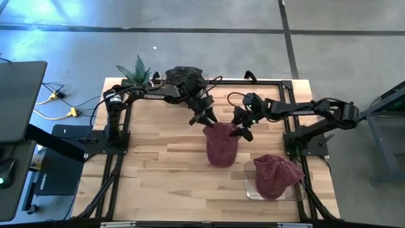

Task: Pick & Place hat
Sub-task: Put the red cap into the bottom transparent bin

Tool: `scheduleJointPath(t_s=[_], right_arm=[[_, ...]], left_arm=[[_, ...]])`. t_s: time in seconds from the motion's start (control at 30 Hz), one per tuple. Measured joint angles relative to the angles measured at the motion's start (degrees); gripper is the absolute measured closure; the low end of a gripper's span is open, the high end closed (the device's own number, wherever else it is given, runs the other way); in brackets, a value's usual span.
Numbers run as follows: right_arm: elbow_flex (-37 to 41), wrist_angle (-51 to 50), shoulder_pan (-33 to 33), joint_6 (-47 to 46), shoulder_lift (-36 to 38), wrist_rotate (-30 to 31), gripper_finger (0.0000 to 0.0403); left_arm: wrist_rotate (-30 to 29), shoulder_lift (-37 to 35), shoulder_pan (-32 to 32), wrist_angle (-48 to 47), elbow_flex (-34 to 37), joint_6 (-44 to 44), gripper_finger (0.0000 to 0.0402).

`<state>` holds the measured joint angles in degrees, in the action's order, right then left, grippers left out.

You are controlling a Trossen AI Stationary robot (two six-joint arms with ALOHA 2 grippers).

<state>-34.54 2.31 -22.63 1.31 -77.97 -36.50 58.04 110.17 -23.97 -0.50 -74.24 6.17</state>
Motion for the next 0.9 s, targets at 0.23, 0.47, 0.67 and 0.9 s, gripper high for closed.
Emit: scheduleJointPath(t_s=[0.23,0.47,0.67,0.9], right_arm=[[0.0,0.0,3.1,0.8,0.0,9.1,0.02],[0.0,0.5,3.2,0.5,0.0,9.6,0.0327],[0.0,2.2,2.7,-1.3,0.0,9.6,0.0384],[0.0,2.9,2.1,-4.1,0.0,4.7,0.0377]], left_arm=[[-14.1,0.0,1.2,-7.0,0.0,-4.1,0.0178],[-24.6,0.0,7.1,-6.4,0.0,-6.0,0.0177],[-30.8,0.0,10.4,-4.4,0.0,-5.0,0.0177],[-27.9,0.7,10.5,-4.9,0.0,-1.3,0.0254]])
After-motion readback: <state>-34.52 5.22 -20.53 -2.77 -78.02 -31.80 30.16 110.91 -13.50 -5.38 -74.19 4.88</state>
